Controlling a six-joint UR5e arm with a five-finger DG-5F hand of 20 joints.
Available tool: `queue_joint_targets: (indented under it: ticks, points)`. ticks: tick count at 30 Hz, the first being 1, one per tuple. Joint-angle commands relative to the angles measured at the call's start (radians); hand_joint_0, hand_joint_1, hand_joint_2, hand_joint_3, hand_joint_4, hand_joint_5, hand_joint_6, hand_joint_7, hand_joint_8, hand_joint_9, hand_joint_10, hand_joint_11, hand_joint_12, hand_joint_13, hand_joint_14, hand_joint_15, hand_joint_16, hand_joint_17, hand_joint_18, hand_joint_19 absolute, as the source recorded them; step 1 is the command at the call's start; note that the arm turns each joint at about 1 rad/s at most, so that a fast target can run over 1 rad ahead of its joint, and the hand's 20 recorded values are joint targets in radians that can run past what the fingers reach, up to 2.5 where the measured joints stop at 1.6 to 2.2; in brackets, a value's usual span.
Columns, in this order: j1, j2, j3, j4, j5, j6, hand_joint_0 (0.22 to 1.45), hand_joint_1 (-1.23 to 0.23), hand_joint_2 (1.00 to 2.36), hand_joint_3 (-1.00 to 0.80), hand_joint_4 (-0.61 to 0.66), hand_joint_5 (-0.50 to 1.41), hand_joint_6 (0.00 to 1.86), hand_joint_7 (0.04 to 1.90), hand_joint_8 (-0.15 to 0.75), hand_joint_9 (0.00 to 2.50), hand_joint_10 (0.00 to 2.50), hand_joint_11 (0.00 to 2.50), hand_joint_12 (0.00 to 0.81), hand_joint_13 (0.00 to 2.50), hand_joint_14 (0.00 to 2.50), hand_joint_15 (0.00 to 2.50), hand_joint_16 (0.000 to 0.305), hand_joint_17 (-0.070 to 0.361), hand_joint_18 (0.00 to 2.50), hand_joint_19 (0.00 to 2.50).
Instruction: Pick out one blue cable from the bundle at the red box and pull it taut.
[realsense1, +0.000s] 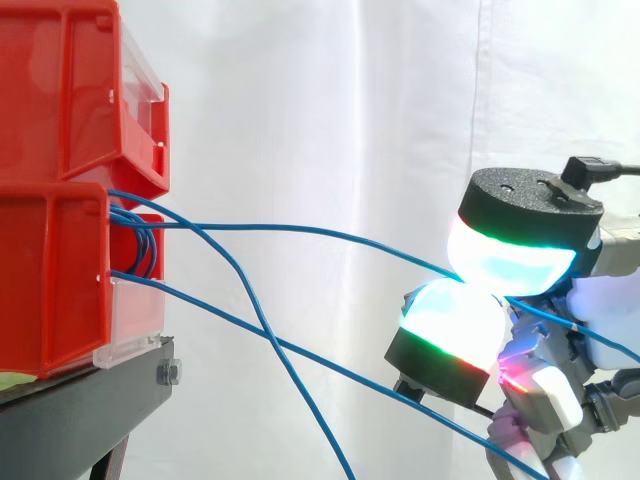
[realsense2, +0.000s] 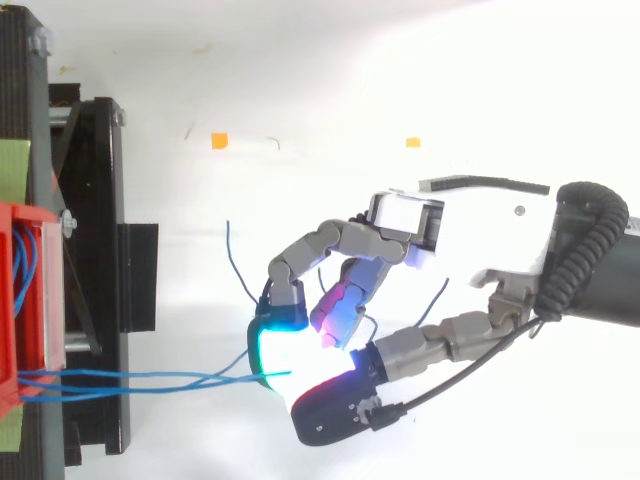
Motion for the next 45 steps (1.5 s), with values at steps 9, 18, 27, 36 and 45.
queue_joint_targets:
  ticks: [9, 18, 27, 36, 45]
  points:
    - [0.004, 0.001, -0.001, 0.014, -0.004, -0.051, 0.63, -0.82, 1.02, -0.05, -0.02, -0.12, 0.91, 1.15, 0.307, 1.23, 0.02, 0.58, 0.446, 0.98, 0.02, 0.54, 0.063, 0.142, 0.87, 0.8]
    - [0.004, 0.001, -0.001, 0.016, -0.001, -0.057, 0.63, -0.82, 1.02, -0.06, -0.02, -0.12, 0.91, 1.16, 0.307, 1.23, 0.02, 0.59, 0.443, 0.99, 0.02, 0.55, 0.062, 0.14, 0.87, 0.8]
    - [0.004, 0.001, 0.001, 0.016, -0.001, -0.057, 0.63, -0.82, 1.03, -0.06, -0.03, -0.12, 0.91, 1.15, 0.305, 1.22, 0.02, 0.58, 0.445, 0.98, 0.02, 0.55, 0.062, 0.14, 0.86, 0.8]
    - [0.004, 0.001, -0.001, 0.016, 0.001, -0.057, 0.63, -0.81, 1.03, -0.06, -0.02, -0.12, 0.91, 1.16, 0.306, 1.22, 0.03, 0.58, 0.44, 0.98, 0.02, 0.55, 0.061, 0.138, 0.86, 0.8]
    - [0.004, 0.001, -0.001, 0.016, -0.001, -0.057, 0.63, -0.81, 1.03, -0.06, -0.02, -0.12, 0.91, 1.16, 0.311, 1.24, 0.02, 0.6, 0.444, 0.98, 0.02, 0.55, 0.062, 0.139, 0.86, 0.81]
